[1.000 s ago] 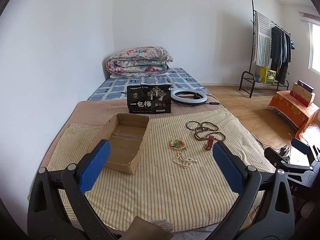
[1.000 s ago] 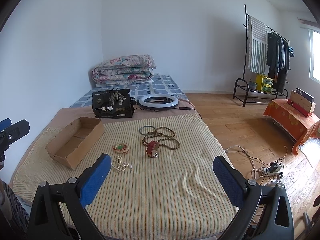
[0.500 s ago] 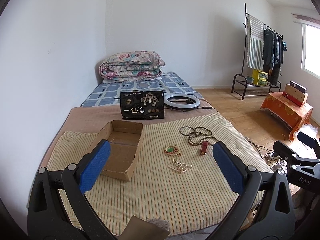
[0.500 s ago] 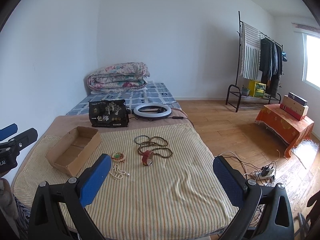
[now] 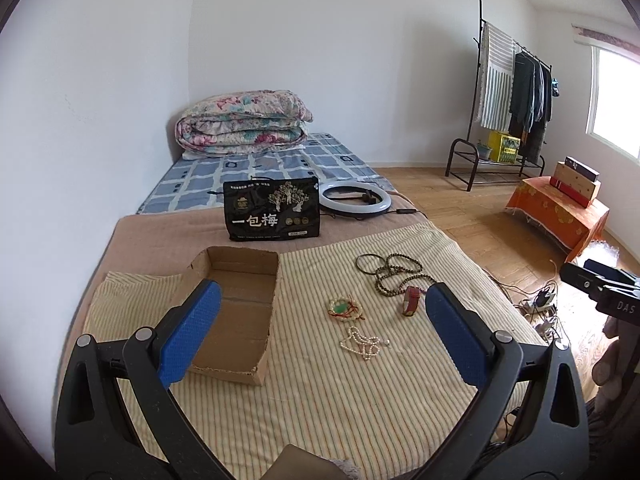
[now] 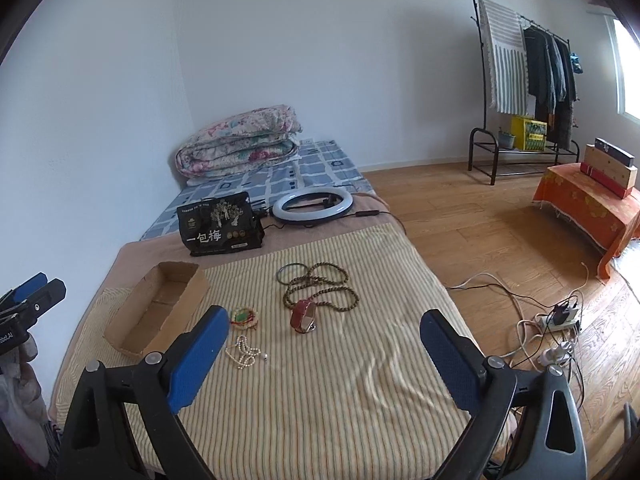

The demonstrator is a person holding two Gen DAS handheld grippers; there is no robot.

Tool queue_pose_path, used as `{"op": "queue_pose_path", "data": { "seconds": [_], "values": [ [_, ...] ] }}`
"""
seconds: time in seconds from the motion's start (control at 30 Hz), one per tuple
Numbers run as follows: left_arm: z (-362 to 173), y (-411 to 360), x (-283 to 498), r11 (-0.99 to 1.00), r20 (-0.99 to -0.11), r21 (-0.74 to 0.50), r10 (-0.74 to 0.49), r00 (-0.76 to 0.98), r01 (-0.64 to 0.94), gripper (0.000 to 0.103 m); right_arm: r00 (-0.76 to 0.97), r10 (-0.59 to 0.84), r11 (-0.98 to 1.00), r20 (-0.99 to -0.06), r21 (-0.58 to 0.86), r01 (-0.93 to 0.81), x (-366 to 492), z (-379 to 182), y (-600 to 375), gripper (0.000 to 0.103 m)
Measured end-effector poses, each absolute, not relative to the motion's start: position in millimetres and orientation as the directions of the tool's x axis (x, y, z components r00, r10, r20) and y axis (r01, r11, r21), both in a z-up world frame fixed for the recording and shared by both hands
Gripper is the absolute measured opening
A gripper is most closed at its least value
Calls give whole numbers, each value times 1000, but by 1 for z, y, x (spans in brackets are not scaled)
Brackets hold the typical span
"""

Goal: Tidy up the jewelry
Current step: 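Lower the left tool to the pearl necklace while the right tool approaches the red watch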

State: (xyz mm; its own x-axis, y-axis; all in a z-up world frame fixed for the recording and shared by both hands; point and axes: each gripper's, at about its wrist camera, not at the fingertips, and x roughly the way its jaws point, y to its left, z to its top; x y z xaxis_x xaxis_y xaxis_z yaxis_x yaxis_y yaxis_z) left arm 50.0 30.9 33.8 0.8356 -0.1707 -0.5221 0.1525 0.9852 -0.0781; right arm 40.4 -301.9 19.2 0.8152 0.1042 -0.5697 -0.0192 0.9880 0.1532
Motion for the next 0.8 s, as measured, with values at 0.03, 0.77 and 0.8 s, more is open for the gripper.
{"op": "queue_pose_path", "data": {
  "seconds": [0.03,0.77,0.8],
  "values": [
    [29,32,57,985,-540,-91,-171,824,145,103,816,105,990,-568,141,-28,48,15,-299,96],
    [-117,-31,153,969,-828,-111,-214,518,222,66,625,167,986,-762,135,-99,200,-74,-278,80],
    [-124,-34,157,967,-836,-120,-221,503,225,64,614,175,985,-769,134,-112,204,-78,-274,80]
  ]
}}
